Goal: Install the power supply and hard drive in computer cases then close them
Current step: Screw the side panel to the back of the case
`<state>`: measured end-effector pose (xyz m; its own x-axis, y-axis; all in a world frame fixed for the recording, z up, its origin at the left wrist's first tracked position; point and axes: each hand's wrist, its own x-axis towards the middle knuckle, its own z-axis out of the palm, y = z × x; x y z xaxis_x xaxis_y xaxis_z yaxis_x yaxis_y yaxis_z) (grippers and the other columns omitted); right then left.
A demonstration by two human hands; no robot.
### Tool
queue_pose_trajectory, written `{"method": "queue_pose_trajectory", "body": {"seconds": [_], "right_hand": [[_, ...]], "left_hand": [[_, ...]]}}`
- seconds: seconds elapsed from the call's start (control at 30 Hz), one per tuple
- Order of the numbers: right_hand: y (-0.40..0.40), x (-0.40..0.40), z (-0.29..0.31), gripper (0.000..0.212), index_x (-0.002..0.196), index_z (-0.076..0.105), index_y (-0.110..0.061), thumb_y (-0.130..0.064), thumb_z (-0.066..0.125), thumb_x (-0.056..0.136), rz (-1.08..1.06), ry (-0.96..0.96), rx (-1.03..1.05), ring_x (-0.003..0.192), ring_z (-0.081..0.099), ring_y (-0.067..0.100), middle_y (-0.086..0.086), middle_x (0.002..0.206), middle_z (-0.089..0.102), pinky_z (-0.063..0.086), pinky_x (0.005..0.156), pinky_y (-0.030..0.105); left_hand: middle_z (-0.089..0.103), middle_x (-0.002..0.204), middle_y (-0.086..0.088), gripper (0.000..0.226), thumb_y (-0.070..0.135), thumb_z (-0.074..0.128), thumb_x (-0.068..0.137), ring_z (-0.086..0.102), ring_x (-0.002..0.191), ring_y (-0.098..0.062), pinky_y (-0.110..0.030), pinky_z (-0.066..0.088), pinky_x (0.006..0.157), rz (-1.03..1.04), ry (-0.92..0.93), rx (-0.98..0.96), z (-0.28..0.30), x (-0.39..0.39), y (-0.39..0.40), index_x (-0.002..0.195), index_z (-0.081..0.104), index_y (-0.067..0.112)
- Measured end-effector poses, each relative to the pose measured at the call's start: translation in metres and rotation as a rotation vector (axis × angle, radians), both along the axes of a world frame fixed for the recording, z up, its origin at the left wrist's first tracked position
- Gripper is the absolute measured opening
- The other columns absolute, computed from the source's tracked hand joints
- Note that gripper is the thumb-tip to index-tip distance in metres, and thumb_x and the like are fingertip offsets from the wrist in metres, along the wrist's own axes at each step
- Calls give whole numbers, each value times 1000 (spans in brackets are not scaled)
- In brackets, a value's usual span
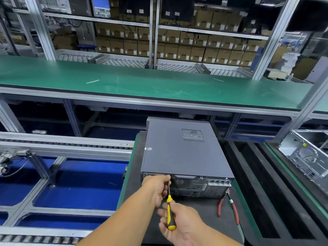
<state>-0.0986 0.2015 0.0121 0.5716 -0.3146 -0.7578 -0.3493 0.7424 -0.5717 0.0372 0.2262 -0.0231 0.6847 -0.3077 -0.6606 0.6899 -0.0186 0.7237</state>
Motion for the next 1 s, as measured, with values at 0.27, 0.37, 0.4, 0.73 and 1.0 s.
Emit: {"method": "queue_pose_trajectory", "body": {"seconds": [0.27, 0.37, 0.4, 0.73, 1.0], "right_hand": [[-4, 0, -4, 30, 116, 65, -1, -16, 76, 93, -4, 20, 29, 45, 50, 18, 15, 67, 62, 43, 41, 22], [-2, 1, -5, 30, 117, 63, 7, -17, 66, 101, -61, 4, 75, 47, 56, 24, 22, 77, 70, 52, 45, 28], [-1, 2, -5, 33, 115, 64, 9, -22, 59, 105, -71, -2, 99, 49, 56, 24, 24, 83, 71, 53, 46, 29], [4, 4, -3, 30, 120, 64, 2, -14, 71, 97, -60, 4, 97, 48, 52, 19, 16, 69, 65, 48, 44, 24], [3, 4, -6, 49, 105, 71, 3, -38, 44, 110, -109, -3, 191, 48, 41, 16, 16, 72, 65, 38, 40, 19]], "left_hand": [[59, 57, -4, 15, 10, 77, 87, 43, 41, -11, -23, 38, 42, -5, -29, 5, -2, 0, -1, 75, 72, 4], [62, 65, -7, 14, 13, 77, 88, 45, 46, -13, -25, 38, 43, -25, -57, 21, -3, 0, 2, 79, 74, 3], [65, 68, -8, 14, 15, 76, 89, 47, 48, -13, -25, 38, 44, -44, -63, 30, -3, 0, 5, 82, 76, 3], [72, 69, -1, 14, 15, 66, 96, 45, 46, -8, -23, 34, 47, -136, -73, 46, 5, -1, 7, 88, 75, 8], [75, 75, -1, 24, 25, 61, 101, 53, 56, -12, -25, 40, 52, -240, -63, 51, 8, -4, 10, 96, 77, 8]]}}
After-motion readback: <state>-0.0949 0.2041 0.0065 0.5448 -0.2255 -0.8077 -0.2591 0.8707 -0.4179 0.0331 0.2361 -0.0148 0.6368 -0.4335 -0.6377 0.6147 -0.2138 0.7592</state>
